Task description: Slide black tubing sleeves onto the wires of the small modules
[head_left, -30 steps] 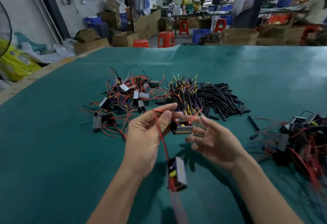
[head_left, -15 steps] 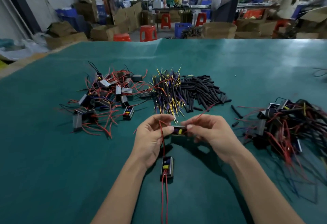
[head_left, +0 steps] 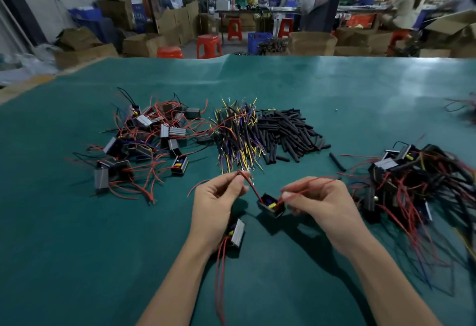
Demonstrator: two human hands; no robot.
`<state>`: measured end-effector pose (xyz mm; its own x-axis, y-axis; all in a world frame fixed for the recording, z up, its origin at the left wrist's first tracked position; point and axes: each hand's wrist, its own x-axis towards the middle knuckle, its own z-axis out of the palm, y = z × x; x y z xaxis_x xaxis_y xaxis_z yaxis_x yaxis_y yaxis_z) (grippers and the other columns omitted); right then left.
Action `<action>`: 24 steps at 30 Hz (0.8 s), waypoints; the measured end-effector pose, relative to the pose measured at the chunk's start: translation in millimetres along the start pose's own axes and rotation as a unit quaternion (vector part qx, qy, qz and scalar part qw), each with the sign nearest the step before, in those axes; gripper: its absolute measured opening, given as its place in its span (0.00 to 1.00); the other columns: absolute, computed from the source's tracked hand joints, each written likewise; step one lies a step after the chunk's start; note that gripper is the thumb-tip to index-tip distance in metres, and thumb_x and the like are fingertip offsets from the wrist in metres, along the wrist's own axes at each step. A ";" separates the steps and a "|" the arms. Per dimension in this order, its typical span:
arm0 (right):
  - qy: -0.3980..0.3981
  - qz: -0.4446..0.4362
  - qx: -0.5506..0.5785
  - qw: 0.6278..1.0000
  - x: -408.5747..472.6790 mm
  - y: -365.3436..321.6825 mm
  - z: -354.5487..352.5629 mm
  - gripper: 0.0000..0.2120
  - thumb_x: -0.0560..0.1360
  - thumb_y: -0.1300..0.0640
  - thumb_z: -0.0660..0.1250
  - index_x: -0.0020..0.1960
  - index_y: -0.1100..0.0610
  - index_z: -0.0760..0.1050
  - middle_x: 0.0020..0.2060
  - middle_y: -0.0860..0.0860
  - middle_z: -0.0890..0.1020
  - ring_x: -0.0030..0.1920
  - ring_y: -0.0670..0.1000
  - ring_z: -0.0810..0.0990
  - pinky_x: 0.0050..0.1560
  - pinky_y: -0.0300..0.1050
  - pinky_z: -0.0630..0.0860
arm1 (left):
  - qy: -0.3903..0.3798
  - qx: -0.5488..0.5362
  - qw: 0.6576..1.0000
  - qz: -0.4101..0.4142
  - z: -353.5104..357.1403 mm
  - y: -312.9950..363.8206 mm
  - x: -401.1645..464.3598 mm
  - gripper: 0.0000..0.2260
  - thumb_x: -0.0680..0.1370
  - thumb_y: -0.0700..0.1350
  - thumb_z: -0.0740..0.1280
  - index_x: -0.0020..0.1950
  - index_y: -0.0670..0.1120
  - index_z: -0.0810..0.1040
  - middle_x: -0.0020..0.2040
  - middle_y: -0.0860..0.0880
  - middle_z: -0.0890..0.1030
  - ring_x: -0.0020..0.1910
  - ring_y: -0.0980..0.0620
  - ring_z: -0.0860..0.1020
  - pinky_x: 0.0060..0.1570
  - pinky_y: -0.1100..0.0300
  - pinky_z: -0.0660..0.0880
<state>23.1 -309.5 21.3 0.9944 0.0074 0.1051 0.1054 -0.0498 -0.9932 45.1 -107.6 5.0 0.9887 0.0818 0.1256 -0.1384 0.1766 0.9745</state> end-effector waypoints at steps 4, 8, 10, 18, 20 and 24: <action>-0.122 0.023 -0.028 0.992 -7.7 -8.4 13.4 0.05 0.69 0.64 0.79 0.44 0.57 0.88 0.37 0.57 0.87 0.36 0.47 0.82 0.40 0.37 0.77 | -0.013 -0.027 1.000 -0.001 -0.3 -0.5 0.5 0.07 0.75 0.47 0.69 0.46 0.50 0.88 0.42 0.47 0.86 0.43 0.52 0.82 0.49 0.58 0.79; -0.178 0.027 -0.072 0.981 -8.5 -8.2 27.3 0.07 0.71 0.68 0.77 0.46 0.58 0.88 0.39 0.53 0.88 0.40 0.44 0.83 0.46 0.36 0.77 | -0.039 -0.038 0.998 -0.012 -0.7 -1.7 1.3 0.08 0.78 0.43 0.68 0.45 0.48 0.87 0.44 0.43 0.87 0.45 0.50 0.85 0.47 0.60 0.81; -0.194 0.039 -0.063 0.978 -8.6 -10.7 27.6 0.10 0.73 0.71 0.74 0.47 0.59 0.88 0.42 0.55 0.88 0.42 0.44 0.84 0.48 0.36 0.77 | -0.047 -0.030 0.998 -0.007 -0.5 -3.1 1.9 0.10 0.81 0.40 0.66 0.45 0.47 0.86 0.41 0.43 0.85 0.44 0.50 0.84 0.46 0.59 0.80; 0.010 0.038 -0.028 0.999 -4.2 -9.4 24.6 0.12 0.76 0.73 0.68 0.45 0.58 0.85 0.36 0.56 0.87 0.35 0.50 0.83 0.35 0.38 0.78 | -0.052 -0.028 0.998 -0.012 -3.2 -3.1 2.7 0.10 0.82 0.39 0.66 0.47 0.45 0.87 0.35 0.47 0.79 0.43 0.51 0.78 0.49 0.59 0.76; 0.072 0.015 -0.085 0.994 2.4 -14.3 20.5 0.12 0.76 0.70 0.70 0.42 0.56 0.85 0.35 0.54 0.87 0.34 0.49 0.83 0.36 0.37 0.79 | -0.058 -0.043 0.997 -0.027 -2.1 -2.7 3.5 0.11 0.82 0.38 0.65 0.47 0.44 0.87 0.35 0.47 0.80 0.42 0.51 0.78 0.46 0.61 0.76; 0.098 -0.022 -0.274 0.956 49.5 -38.2 6.6 0.08 0.73 0.63 0.73 0.41 0.51 0.85 0.32 0.48 0.85 0.34 0.52 0.84 0.43 0.51 0.84 | -0.062 -0.070 0.994 -0.061 -0.5 1.1 5.1 0.14 0.82 0.37 0.62 0.46 0.42 0.87 0.35 0.45 0.81 0.40 0.51 0.79 0.40 0.61 0.74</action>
<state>68.3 -300.6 64.1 0.9645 -0.1640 0.2071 0.0788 -0.5697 -0.8180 50.0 -106.5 6.6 0.9970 -0.0681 0.0377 -0.0146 0.3126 0.9498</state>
